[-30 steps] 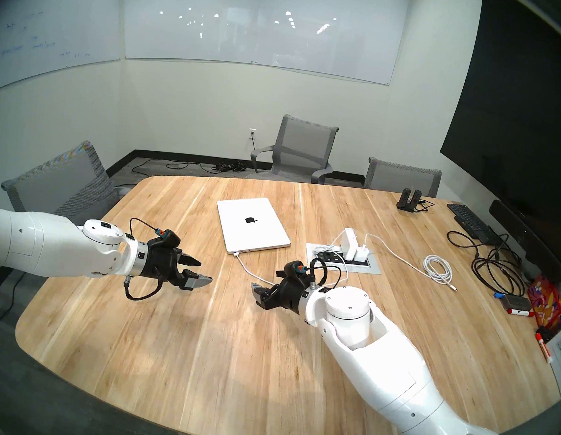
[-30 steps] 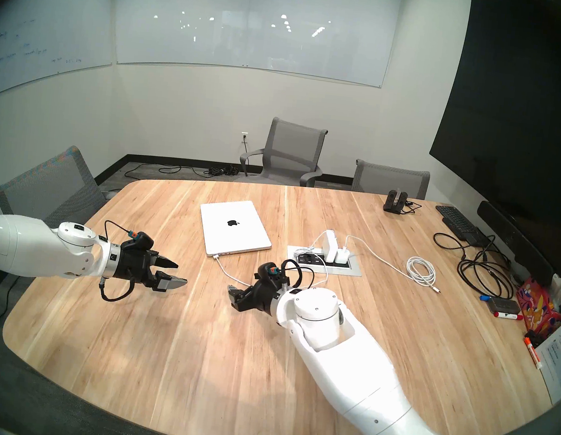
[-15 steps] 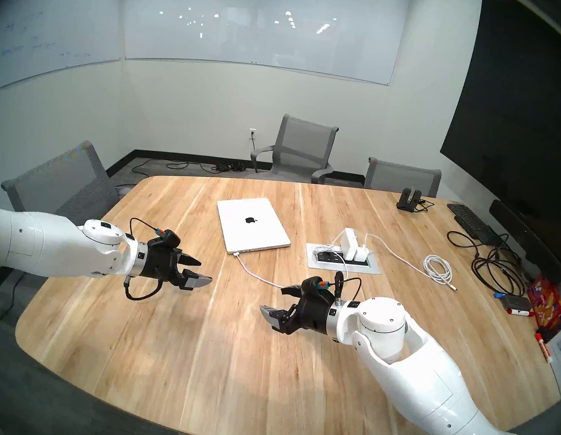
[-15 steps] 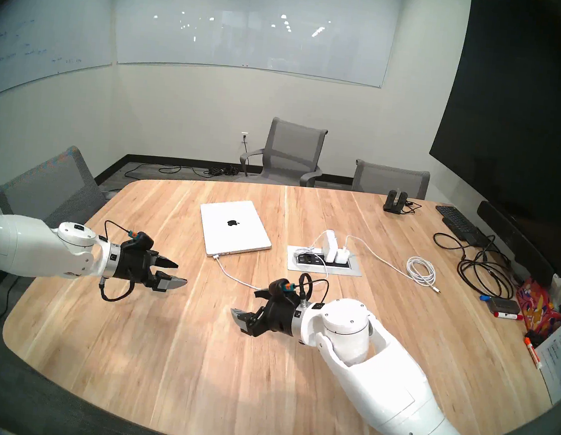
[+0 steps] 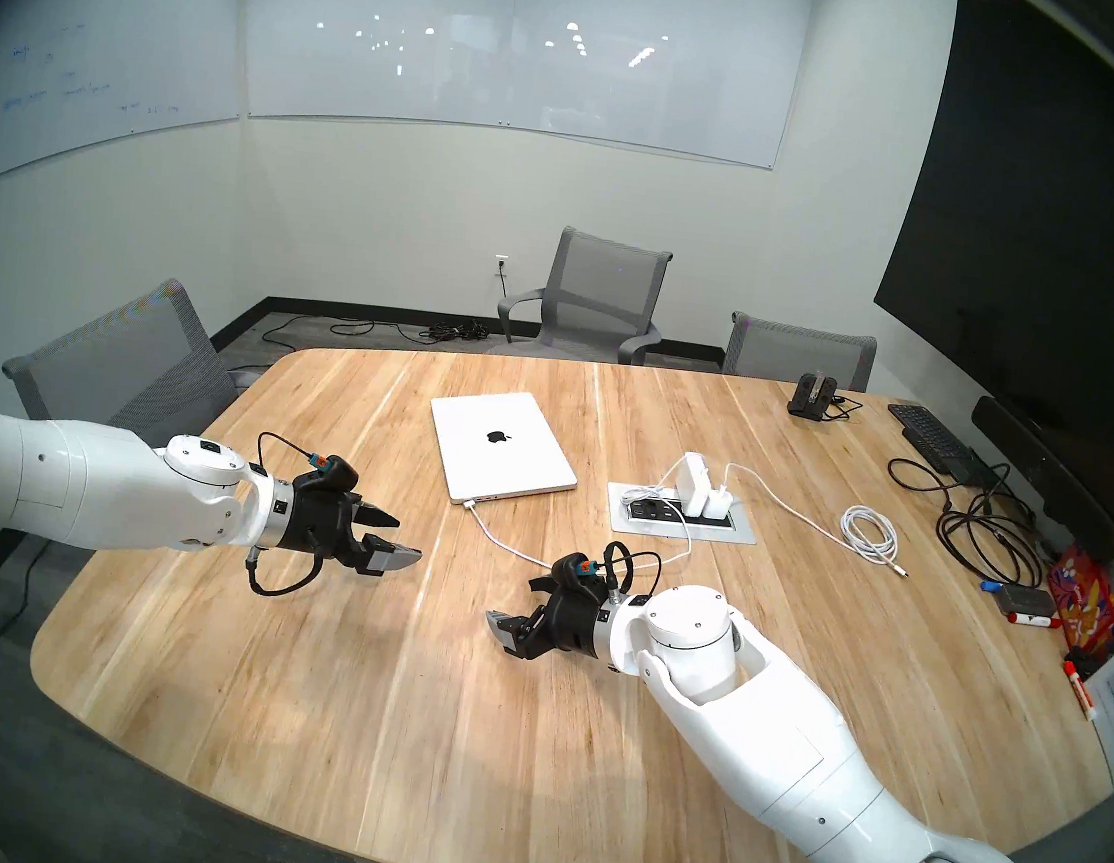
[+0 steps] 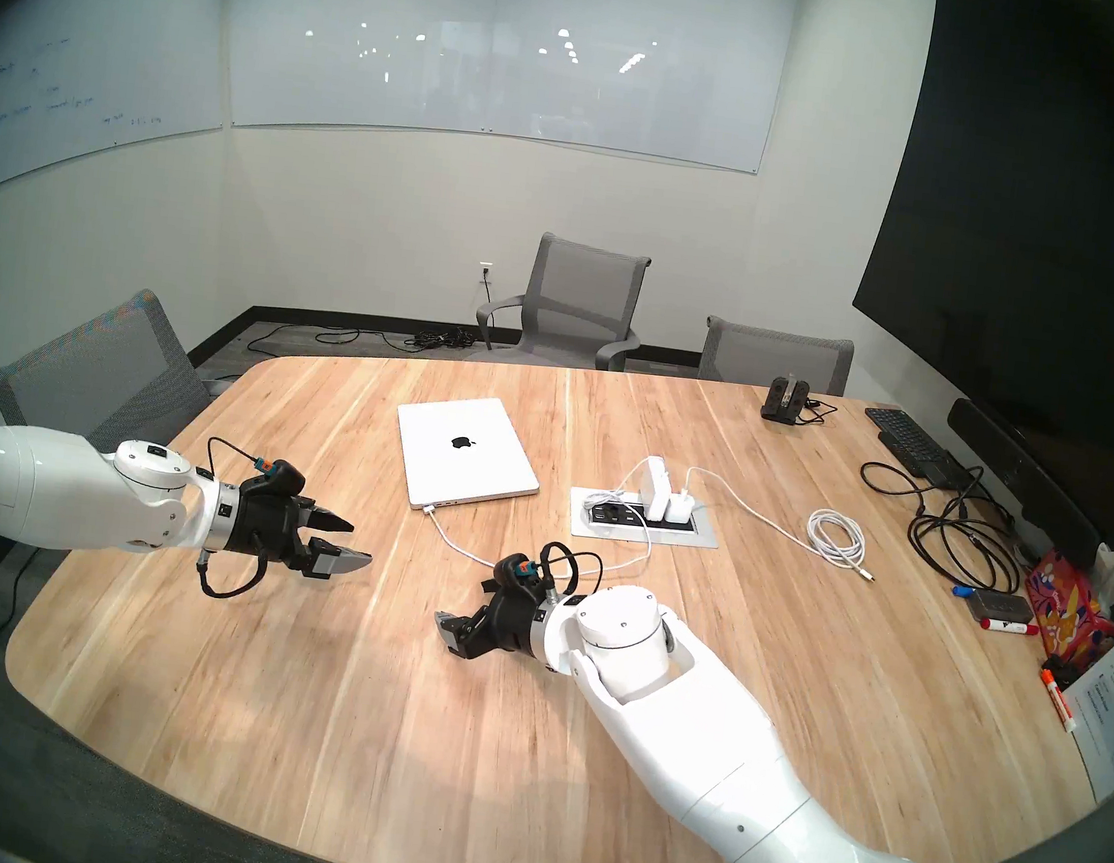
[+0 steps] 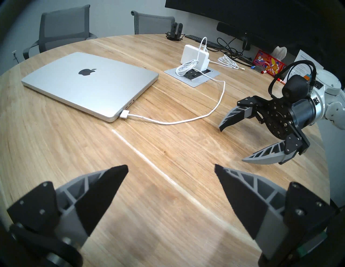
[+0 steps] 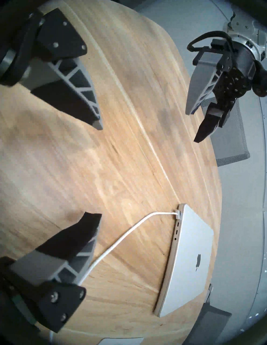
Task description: Plug the charging cable into the port of a MacBook
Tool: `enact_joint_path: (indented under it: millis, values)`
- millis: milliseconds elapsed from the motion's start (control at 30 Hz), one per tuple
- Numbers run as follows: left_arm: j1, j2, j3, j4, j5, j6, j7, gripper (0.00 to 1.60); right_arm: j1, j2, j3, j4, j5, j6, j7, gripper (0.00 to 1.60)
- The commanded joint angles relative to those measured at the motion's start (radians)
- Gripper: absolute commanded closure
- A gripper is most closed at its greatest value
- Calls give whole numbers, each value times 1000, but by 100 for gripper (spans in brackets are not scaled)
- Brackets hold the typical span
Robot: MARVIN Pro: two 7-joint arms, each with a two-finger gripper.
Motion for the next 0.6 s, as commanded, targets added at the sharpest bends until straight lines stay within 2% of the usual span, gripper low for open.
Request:
enact_joint_path:
  millis: [0,567]
  values:
    - [-17,-2,-13,2,-1,-3,1,0,91,-100,-2,44,-5,-26,-21,0]
    - [-17,-2,-13,2,-1,-3,2,0,179,-208,-3,258,-27,-126,-50,0]
